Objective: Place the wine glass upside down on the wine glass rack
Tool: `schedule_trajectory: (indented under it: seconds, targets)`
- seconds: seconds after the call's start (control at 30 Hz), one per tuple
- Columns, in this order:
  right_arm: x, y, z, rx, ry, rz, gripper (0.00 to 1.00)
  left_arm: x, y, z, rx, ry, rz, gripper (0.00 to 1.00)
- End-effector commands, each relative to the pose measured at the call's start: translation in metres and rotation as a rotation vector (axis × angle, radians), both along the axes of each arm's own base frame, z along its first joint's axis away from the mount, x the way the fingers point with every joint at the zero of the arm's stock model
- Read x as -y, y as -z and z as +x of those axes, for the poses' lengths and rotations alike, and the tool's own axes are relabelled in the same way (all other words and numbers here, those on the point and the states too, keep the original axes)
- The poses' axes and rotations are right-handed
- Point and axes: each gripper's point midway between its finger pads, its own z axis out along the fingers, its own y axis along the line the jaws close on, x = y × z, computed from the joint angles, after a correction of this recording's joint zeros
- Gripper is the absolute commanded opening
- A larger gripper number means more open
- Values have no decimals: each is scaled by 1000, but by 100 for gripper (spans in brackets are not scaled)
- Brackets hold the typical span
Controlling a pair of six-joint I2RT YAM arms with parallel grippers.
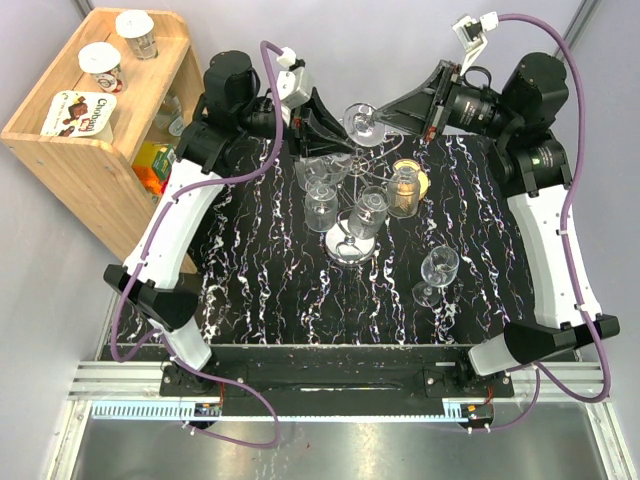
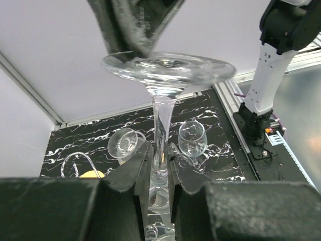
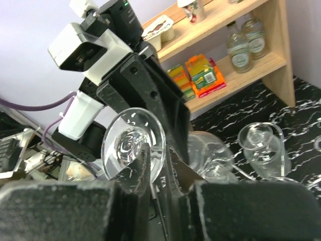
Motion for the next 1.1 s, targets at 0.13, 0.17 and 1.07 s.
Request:
schedule_trajectory:
  seconds: [0.13,0.17,1.07]
  targets:
    - [24,-9,51,126,192,2,31,-21,-41,-54,97,150,-59,0]
    - [23,-9,51,127,191,2,34,-19,-41,-52,89,144,-59,0]
    - [32,0,48,166,233,-52,49,-134,-69,85,82,-253,-123,0]
